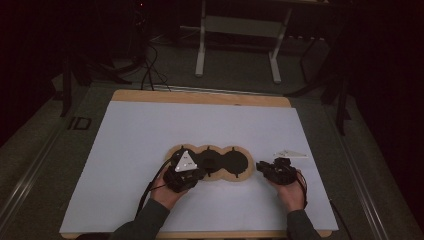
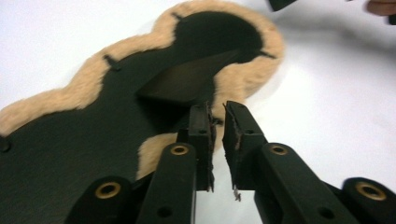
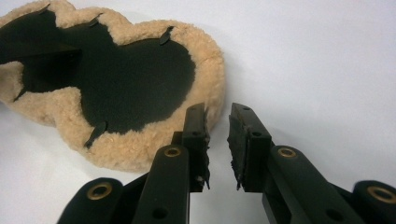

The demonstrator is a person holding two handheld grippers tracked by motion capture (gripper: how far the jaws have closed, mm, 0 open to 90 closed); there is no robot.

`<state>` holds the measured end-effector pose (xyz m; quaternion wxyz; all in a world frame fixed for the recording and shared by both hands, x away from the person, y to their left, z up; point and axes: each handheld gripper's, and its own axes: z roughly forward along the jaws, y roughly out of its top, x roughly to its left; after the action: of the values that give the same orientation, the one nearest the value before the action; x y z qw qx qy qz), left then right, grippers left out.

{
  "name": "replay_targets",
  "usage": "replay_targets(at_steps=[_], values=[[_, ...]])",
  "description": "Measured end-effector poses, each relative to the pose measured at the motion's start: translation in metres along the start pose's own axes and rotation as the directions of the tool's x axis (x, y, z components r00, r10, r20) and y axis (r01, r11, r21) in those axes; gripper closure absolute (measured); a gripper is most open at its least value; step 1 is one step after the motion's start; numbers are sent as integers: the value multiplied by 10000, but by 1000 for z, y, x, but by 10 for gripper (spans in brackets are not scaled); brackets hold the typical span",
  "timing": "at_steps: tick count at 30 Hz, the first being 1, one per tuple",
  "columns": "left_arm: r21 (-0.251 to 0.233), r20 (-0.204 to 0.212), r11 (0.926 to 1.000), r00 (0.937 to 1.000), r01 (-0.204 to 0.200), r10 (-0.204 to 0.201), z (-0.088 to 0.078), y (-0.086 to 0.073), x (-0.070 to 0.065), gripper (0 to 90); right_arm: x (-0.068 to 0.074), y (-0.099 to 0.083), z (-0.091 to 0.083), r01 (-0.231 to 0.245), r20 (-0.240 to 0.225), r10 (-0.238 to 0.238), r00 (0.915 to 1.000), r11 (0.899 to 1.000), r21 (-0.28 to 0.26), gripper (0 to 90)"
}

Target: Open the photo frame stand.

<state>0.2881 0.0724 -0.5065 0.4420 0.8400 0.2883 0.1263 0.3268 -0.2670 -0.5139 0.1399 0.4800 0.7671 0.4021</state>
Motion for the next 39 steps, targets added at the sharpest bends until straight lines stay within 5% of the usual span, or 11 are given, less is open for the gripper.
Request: replay_targets(at_steps=[6,13,23,39], values=[[-407,383,9978,9978,-522,538,-6,7,-4,749,0,0,0,-12,-5,12,10000,10000,-11,764],[-467,-123,9961,9971,-755,750,-6,16,-2,626,0,0,0,-23,-15,23,10000,10000,-36,763],[278,-276,9908,9907,-1324,1332,13,29,2,497,-1,0,-1,-90,-70,90,9999,9999,-46,743],[1389,-1262,9721,9702,-1890,2067,37,28,6,542,0,0,1,78,-247,-79,9997,10000,-24,643]])
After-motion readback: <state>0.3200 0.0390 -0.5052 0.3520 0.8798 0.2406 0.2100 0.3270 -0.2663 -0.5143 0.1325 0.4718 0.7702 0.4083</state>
